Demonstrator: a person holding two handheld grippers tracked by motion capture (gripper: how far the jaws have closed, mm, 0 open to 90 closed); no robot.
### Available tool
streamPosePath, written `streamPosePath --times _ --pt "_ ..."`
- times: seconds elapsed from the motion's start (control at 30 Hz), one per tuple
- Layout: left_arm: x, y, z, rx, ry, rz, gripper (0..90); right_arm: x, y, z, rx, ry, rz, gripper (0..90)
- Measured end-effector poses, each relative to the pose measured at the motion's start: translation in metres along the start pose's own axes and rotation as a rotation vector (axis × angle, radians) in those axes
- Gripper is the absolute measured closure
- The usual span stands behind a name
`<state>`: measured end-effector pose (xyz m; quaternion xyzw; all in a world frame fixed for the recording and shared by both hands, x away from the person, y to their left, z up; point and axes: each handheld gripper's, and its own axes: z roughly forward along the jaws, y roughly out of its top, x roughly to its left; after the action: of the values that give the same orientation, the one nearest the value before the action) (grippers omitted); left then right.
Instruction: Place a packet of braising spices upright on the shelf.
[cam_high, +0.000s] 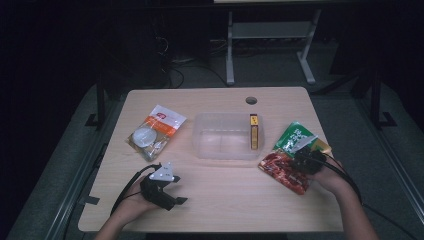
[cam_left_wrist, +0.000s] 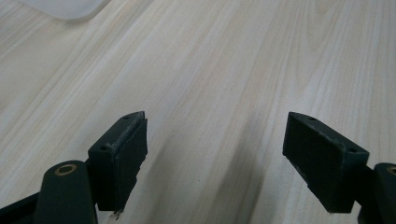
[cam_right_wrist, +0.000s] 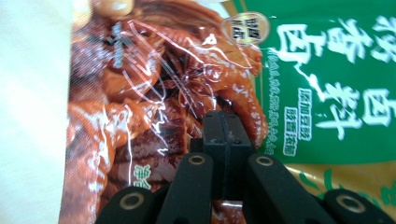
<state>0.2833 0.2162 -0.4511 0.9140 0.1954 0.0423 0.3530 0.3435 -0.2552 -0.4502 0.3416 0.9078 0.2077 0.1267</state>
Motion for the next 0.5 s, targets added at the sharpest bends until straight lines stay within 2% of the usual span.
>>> streamPosePath --times 0.03,0.07,0.1,0.23,0.3,0.33,0.37,0.43,0.47,0.5 --pt "0.000 0.000 0.000 0.001 -0.002 -0.001 21.5 0.004 0.001 -0.001 0.008 0.019 -0.006 90.0" --pt "0.000 0.000 0.001 0.004 -0.003 -0.001 21.5 0.004 0.001 -0.001 0.008 0.019 -0.006 90.0" --pt "0.000 -0.001 0.001 0.007 -0.008 -0.002 21.5 0.012 0.003 -0.001 0.011 0.056 -0.026 90.0" --pt "0.000 0.000 0.001 0.011 -0.008 0.006 21.5 0.023 0.005 -0.002 0.014 0.108 -0.047 90.0" --pt "0.000 0.000 0.001 0.011 -0.008 0.005 21.1 0.036 0.009 -0.001 0.011 0.141 -0.106 90.0" --pt "0.000 0.000 0.001 0.012 -0.007 0.004 21.1 0.036 0.009 -0.001 0.011 0.141 -0.106 90.0" --pt "0.000 -0.001 0.001 0.012 -0.008 0.003 21.0 0.045 0.010 0.000 -0.005 0.166 -0.125 90.0" --pt "0.001 -0.001 0.002 0.014 -0.011 0.004 21.0 0.049 0.011 -0.001 -0.007 0.162 -0.140 90.0" --pt "0.001 -0.001 0.002 0.015 -0.011 0.005 20.9 0.055 0.012 -0.001 -0.008 0.150 -0.173 90.0" --pt "0.001 -0.001 0.002 0.015 -0.011 0.005 20.9 0.056 0.012 -0.002 -0.019 0.147 -0.178 90.0"
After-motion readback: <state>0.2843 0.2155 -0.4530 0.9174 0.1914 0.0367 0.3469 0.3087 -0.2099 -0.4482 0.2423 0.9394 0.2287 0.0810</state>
